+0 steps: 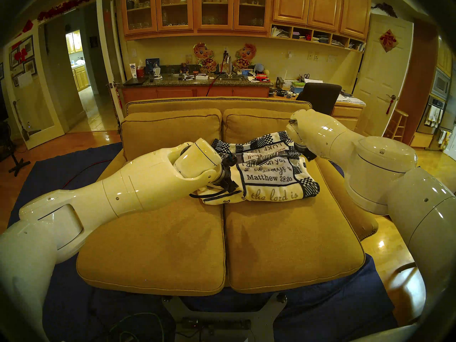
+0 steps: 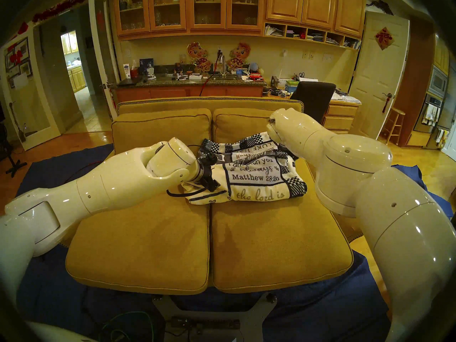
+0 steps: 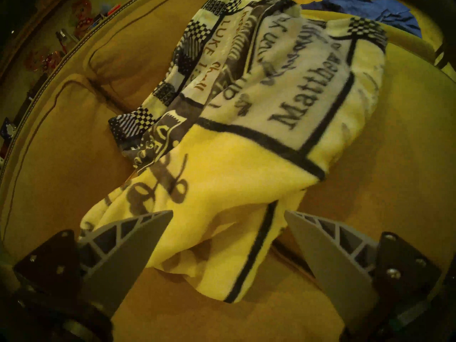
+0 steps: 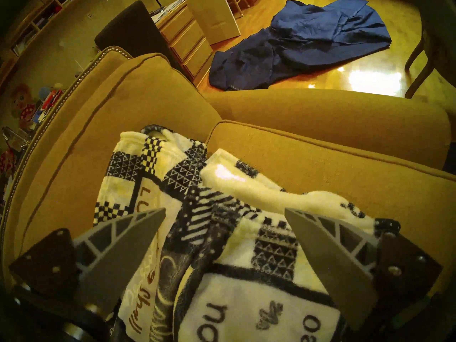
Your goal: Fold the blanket in half twice
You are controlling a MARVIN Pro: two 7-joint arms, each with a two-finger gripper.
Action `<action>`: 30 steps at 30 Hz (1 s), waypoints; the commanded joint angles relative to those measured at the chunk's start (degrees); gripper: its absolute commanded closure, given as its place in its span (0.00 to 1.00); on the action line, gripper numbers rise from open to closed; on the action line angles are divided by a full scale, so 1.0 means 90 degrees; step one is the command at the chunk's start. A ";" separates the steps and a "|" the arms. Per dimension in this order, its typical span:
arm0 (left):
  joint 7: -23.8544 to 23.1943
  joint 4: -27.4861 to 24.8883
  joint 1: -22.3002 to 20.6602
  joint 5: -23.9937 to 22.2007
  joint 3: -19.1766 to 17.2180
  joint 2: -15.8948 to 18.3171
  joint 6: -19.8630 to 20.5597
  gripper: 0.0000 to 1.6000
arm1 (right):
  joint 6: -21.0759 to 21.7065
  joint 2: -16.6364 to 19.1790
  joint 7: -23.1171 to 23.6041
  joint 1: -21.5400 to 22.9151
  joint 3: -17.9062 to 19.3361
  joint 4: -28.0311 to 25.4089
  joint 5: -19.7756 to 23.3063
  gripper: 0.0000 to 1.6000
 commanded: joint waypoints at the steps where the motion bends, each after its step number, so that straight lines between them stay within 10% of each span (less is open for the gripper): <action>1: 0.0220 -0.0808 0.0430 -0.0367 -0.0061 0.0491 -0.0011 0.00 | 0.0307 0.0203 -0.0145 0.0157 0.0023 -0.0045 0.0040 0.00; 30: 0.1715 -0.1863 0.1989 -0.1093 0.0064 0.2665 -0.0011 0.00 | 0.1586 0.0996 -0.1087 0.0096 0.0150 -0.1168 0.0612 0.00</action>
